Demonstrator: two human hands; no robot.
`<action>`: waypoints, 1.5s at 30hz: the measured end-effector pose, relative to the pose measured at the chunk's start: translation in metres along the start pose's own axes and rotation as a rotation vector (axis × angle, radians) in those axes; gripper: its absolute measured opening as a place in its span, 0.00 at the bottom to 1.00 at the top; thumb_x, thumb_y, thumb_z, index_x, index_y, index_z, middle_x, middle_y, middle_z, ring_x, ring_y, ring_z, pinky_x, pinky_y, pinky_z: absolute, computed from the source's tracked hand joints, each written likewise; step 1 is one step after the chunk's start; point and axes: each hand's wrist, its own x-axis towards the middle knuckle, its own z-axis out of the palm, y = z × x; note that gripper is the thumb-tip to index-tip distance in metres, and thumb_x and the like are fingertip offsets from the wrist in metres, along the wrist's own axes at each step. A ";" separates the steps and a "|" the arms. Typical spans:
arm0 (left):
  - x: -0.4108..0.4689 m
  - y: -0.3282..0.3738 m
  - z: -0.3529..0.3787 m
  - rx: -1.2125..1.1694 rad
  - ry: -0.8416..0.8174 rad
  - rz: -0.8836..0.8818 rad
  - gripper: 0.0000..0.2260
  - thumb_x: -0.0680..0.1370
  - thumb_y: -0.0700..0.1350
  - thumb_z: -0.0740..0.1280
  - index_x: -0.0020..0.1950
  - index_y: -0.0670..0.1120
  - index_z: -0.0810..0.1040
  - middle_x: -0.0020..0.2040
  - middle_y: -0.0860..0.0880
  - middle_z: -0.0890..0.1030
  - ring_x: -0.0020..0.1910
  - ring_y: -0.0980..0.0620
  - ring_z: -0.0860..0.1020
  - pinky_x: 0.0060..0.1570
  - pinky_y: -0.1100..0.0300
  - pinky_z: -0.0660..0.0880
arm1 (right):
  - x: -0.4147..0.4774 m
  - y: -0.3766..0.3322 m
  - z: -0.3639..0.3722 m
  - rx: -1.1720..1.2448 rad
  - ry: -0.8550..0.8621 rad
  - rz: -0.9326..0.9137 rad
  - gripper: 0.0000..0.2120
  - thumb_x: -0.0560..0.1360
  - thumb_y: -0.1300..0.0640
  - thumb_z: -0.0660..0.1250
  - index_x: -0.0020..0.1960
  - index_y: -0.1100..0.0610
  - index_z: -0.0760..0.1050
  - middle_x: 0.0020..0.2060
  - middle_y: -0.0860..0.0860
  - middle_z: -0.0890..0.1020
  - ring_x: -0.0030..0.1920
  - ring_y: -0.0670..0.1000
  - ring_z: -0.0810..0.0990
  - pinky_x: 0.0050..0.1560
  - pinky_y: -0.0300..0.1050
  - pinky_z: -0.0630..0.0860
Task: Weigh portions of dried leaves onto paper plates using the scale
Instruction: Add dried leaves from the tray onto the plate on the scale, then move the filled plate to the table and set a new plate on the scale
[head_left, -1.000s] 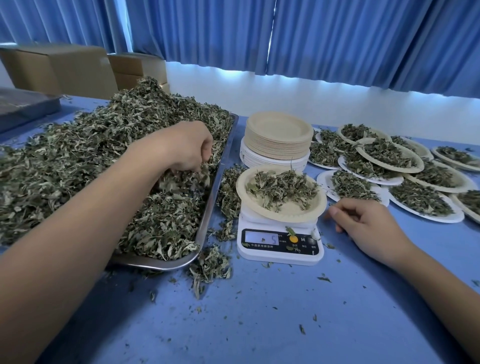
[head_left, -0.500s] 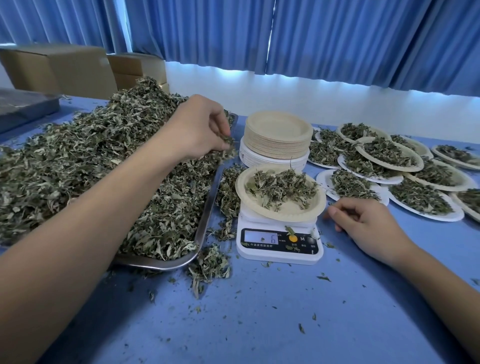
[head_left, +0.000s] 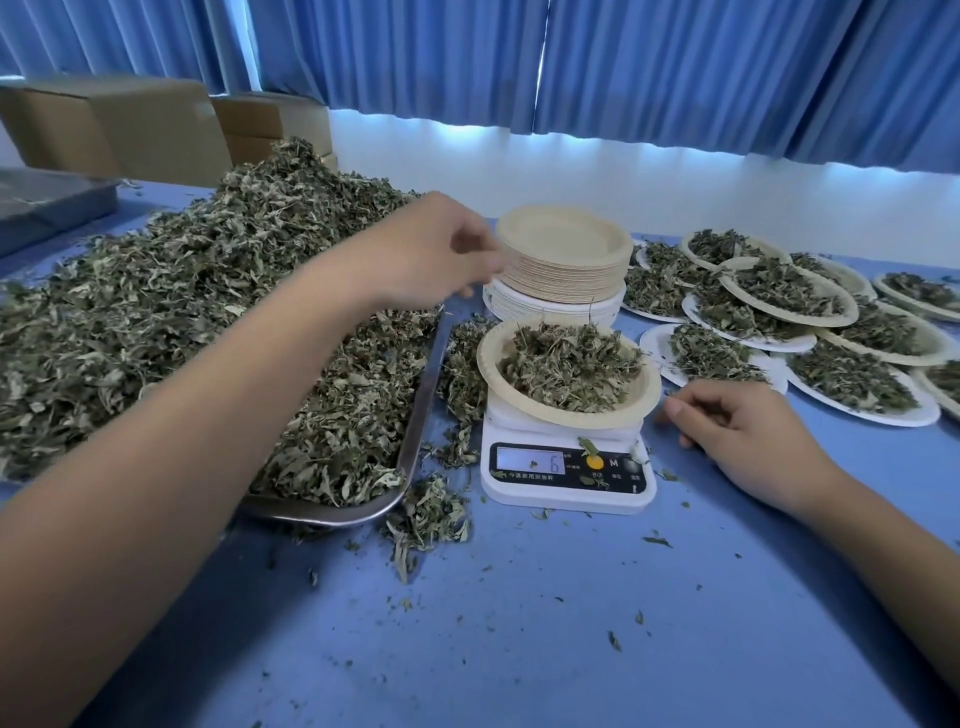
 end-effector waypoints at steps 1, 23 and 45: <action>0.001 -0.006 -0.007 0.168 -0.057 -0.024 0.07 0.82 0.47 0.67 0.55 0.48 0.84 0.46 0.53 0.85 0.43 0.53 0.82 0.41 0.65 0.75 | 0.000 -0.001 0.000 0.000 0.001 0.000 0.12 0.82 0.56 0.67 0.41 0.51 0.82 0.29 0.45 0.81 0.24 0.44 0.69 0.28 0.33 0.66; 0.007 -0.041 -0.009 0.524 -0.291 -0.193 0.05 0.81 0.47 0.68 0.54 0.50 0.83 0.49 0.55 0.81 0.49 0.52 0.79 0.54 0.56 0.75 | 0.000 0.000 0.000 0.045 0.012 0.022 0.12 0.83 0.55 0.65 0.42 0.52 0.81 0.30 0.48 0.82 0.26 0.43 0.73 0.31 0.31 0.69; 0.044 0.034 0.098 -0.167 0.009 -0.122 0.06 0.77 0.48 0.74 0.52 0.48 0.83 0.28 0.55 0.76 0.28 0.52 0.71 0.30 0.60 0.71 | 0.008 -0.008 -0.034 0.793 0.246 0.469 0.15 0.76 0.66 0.73 0.61 0.66 0.74 0.22 0.50 0.77 0.23 0.48 0.76 0.24 0.39 0.73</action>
